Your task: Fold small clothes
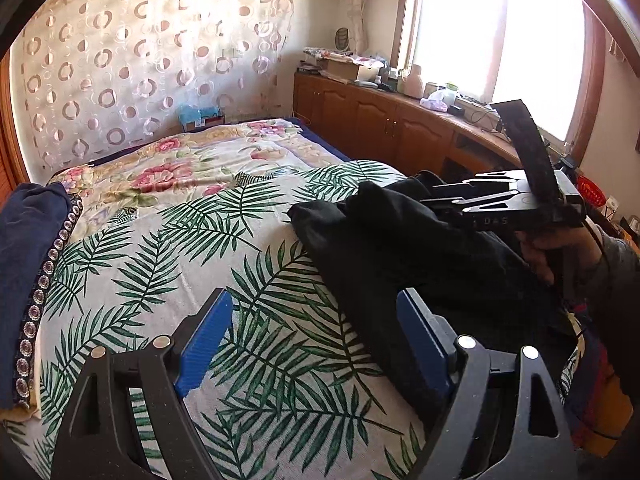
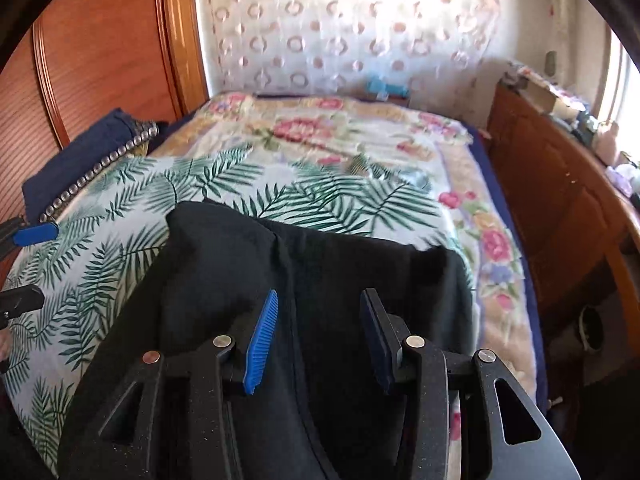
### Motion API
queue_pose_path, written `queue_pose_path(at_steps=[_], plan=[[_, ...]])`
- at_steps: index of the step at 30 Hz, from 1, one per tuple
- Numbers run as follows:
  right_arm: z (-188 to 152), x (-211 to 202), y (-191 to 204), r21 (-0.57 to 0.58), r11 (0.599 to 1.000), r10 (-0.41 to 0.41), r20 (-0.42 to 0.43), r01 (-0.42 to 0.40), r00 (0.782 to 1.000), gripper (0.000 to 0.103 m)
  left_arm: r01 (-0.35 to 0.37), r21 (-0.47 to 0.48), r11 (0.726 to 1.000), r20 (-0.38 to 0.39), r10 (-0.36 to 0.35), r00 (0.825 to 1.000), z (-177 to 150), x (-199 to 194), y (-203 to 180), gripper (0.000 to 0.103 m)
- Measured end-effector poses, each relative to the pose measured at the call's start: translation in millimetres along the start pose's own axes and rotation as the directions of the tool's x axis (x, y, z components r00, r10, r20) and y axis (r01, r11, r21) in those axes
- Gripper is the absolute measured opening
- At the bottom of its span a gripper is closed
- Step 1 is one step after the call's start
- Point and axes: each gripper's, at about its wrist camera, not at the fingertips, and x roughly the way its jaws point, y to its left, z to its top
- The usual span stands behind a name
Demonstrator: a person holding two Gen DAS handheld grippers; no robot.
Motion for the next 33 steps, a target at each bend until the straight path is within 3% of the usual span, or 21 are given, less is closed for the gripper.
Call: queue_pose_path(at_steps=[5, 11, 18, 23, 31, 33], plan=[[6.7, -3.6, 3.7, 0.000, 0.996, 0.085, -0.040, -0.085, 0.996, 0.045, 0.005, -0.003, 1.000, -0.020, -0.006, 1.000, 3.2, 11.2, 7.2, 0.085], [11.1, 4.3, -3.3, 0.014, 0.992, 0.127, -0.096, -0.126, 0.987, 0.049, 0.022, -0.023, 0.999, -0.033, -0.023, 0.999, 5.3, 22.0, 16.5, 0.085], [25.2, 7.9, 4.5, -0.012, 0.983, 0.183, -0.078, -0.185, 0.980, 0.049, 0.043, -0.044, 0.998, -0.043, -0.045, 0.998, 1.2, 27.1, 23.6, 0.085], [20.6, 20.9, 9.1, -0.068, 0.986, 0.145, -0.123, -0.154, 0.982, 0.049, 0.055, -0.055, 0.997, -0.048, -0.057, 0.997, -2.2, 30.2, 26.5, 0.085], [30.9, 23.9, -10.8, -0.034, 0.995, 0.088, -0.090, -0.092, 0.992, 0.049, 0.067, -0.059, 0.996, -0.055, -0.071, 0.996, -7.0, 30.9, 26.3, 0.085], [33.8, 28.5, -7.6, -0.041, 0.997, 0.065, -0.094, -0.069, 0.993, 0.055, 0.071, -0.057, 0.996, -0.059, -0.074, 0.995, -7.8, 31.5, 24.9, 0.085]])
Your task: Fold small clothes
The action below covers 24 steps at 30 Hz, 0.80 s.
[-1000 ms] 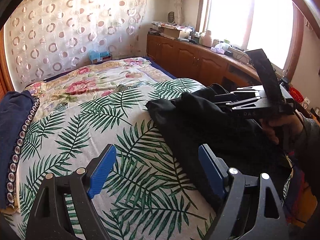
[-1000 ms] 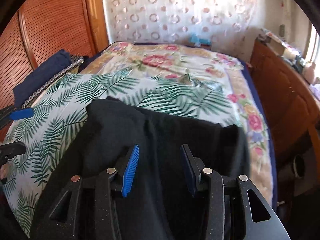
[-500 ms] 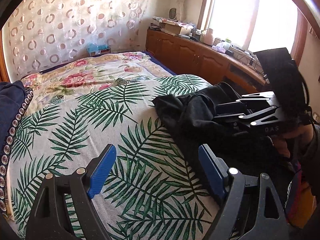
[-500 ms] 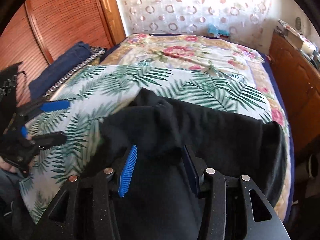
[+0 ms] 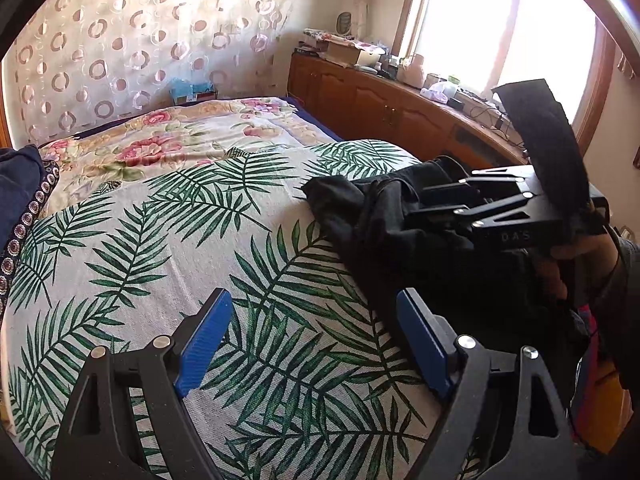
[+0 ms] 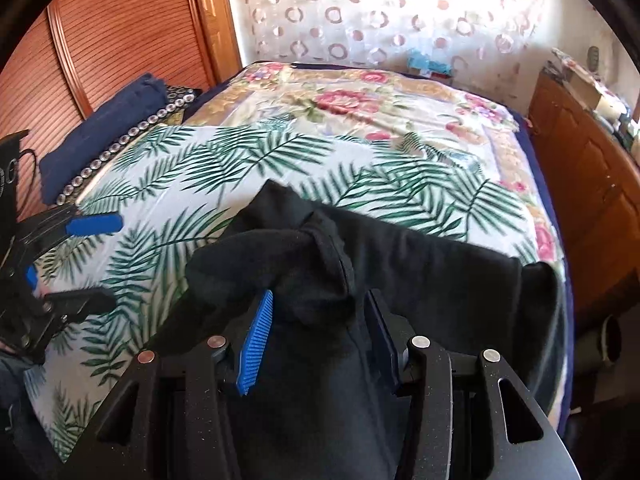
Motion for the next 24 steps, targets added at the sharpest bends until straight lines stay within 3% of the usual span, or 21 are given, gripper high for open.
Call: queue_pose_path(at_steps=[6, 7, 9, 10, 11, 12, 16, 24], plan=[[3.4, 21.3, 5.0, 0.034, 0.997, 0.071, -0.039, -0.070, 0.997, 0.057, 0.000, 0.006, 1.000, -0.011, 0.000, 1.000, -3.0, 2.9, -2.1, 0.085], [2.5, 21.3, 6.5, 0.028, 0.996, 0.084, -0.038, -0.083, 0.996, 0.054, 0.000, 0.005, 1.000, -0.013, 0.001, 1.000, -3.5, 3.4, -2.0, 0.085], [1.7, 20.4, 6.5, 0.010, 0.992, 0.126, -0.039, -0.126, 0.991, 0.032, 0.001, 0.004, 1.000, -0.017, -0.001, 1.000, -3.2, 4.1, -1.8, 0.085], [0.6, 17.3, 7.5, -0.006, 0.992, 0.124, -0.034, -0.125, 0.992, 0.026, 0.000, 0.005, 1.000, -0.017, 0.000, 1.000, -3.6, 4.2, -1.3, 0.085], [0.1, 13.7, 9.7, -0.027, 0.993, 0.114, -0.025, -0.115, 0.993, 0.016, 0.001, 0.005, 1.000, -0.018, -0.001, 1.000, -3.9, 4.4, -1.0, 0.085], [-0.4, 8.9, 11.3, -0.043, 0.994, 0.098, -0.012, -0.099, 0.995, 0.014, 0.001, 0.004, 1.000, -0.018, -0.001, 1.000, -3.8, 4.5, -0.8, 0.085], [-2.1, -16.2, 3.0, -0.033, 0.997, 0.076, 0.057, -0.074, 0.995, 0.012, -0.001, 0.002, 1.000, -0.020, 0.001, 1.000, -4.5, 5.3, 0.0, 0.085], [-5.9, -42.2, -8.8, 0.024, 0.997, -0.070, 0.144, 0.067, 0.987, 0.007, -0.001, 0.008, 1.000, -0.024, 0.001, 1.000, -5.4, 7.0, -1.7, 0.085]])
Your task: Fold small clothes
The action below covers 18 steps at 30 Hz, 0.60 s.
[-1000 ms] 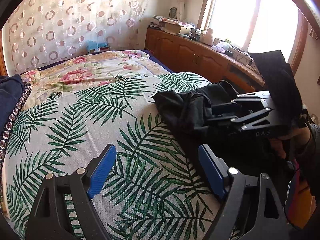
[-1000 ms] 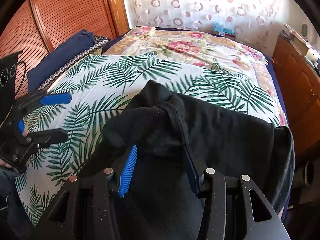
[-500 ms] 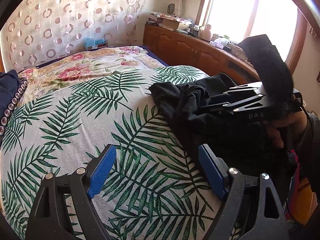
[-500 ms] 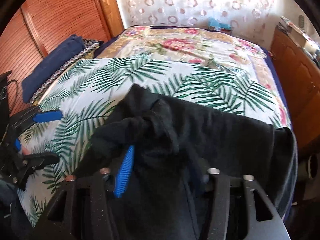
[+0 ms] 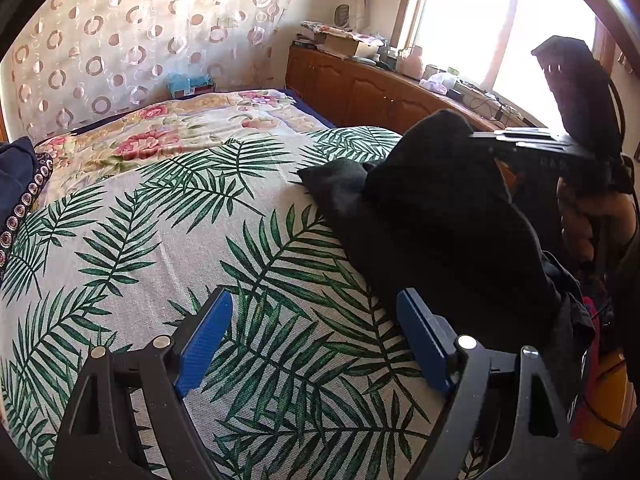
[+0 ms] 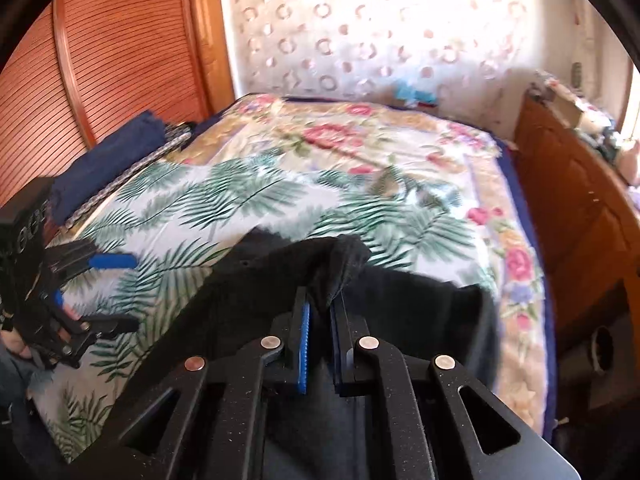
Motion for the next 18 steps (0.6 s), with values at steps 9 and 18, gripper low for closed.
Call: queue_pose_path(at_steps=[9, 18], plan=[[-4.1, -9.0, -20.4, 0.030, 0.925, -0.380, -0.013, 0.380, 0.925, 0.007, -0.005, 0.004, 1.000, 0.004, 0.005, 1.000, -0.4, -3.4, -3.7, 0.085], [-25.4, -3.6, -17.1, 0.076, 0.914, -0.396, -0.047, 0.398, 0.917, 0.048, -0.012, 0.024, 1.000, 0.003, 0.012, 1.000, -3.7, -11.3, -10.9, 0.085]])
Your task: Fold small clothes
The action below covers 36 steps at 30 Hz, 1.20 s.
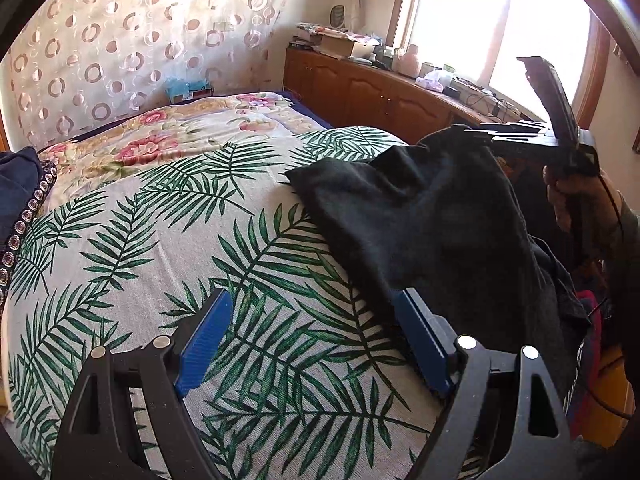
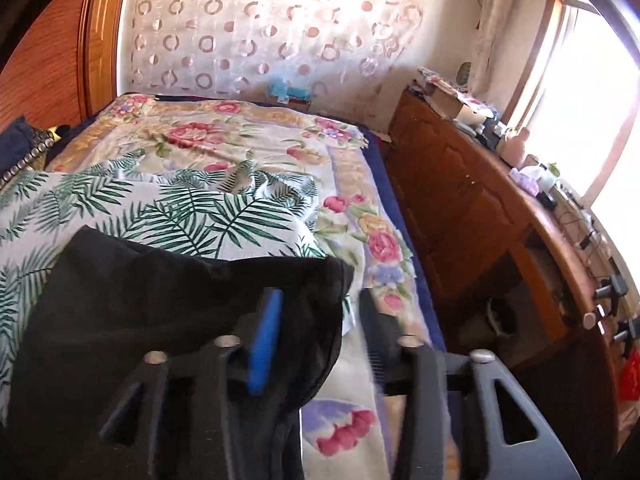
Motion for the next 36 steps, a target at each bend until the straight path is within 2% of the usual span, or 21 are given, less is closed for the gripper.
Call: queue_pose_path(at_steps=[6, 11, 18, 23, 27, 32, 36], plan=[[-17.9, -33.1, -17.0, 0.004, 0.996, 0.092, 0.039, -0.092, 0.995, 0.048, 0.001, 0.014, 1.000, 0.015, -0.001, 1.000, -4.0, -10.6, -16.8, 0.085], [-58.8, -61.3, -7.7, 0.002, 0.982, 0.187, 0.031, -0.187, 0.982, 0.048, -0.002, 0.032, 0.999, 0.021, 0.002, 1.000, -9.7, -15.9, -32.4, 0.085], [-119.5, -93.5, 16.0, -0.025, 0.964, 0.265, 0.003, -0.264, 0.964, 0.048, -0.005, 0.058, 0.998, 0.006, 0.004, 1.000, -24.4, -23.3, -54.6, 0.085], [-148.1, -108.2, 20.2, -0.070, 0.965, 0.250, -0.032, -0.252, 0.968, 0.048, 0.003, 0.069, 0.998, -0.014, -0.002, 1.000, -33.4, -24.3, -67.3, 0.085], [-163.6, -109.4, 12.6, -0.077, 0.977, 0.196, -0.072, -0.201, 0.978, 0.048, 0.016, 0.079, 0.997, -0.041, -0.012, 0.999, -41.5, -20.4, -74.6, 0.085], [-189.1, -122.9, -35.0, 0.036, 0.988, 0.156, -0.094, -0.153, 0.983, 0.048, 0.016, 0.081, 0.997, -0.066, -0.011, 0.998, -47.7, -18.1, -75.8, 0.085], [-192.4, -131.1, -57.1, 0.102, 0.988, 0.123, -0.089, -0.113, 0.988, 0.048, 0.040, 0.081, 0.996, -0.078, -0.033, 0.996, -53.6, -21.4, -78.8, 0.085]])
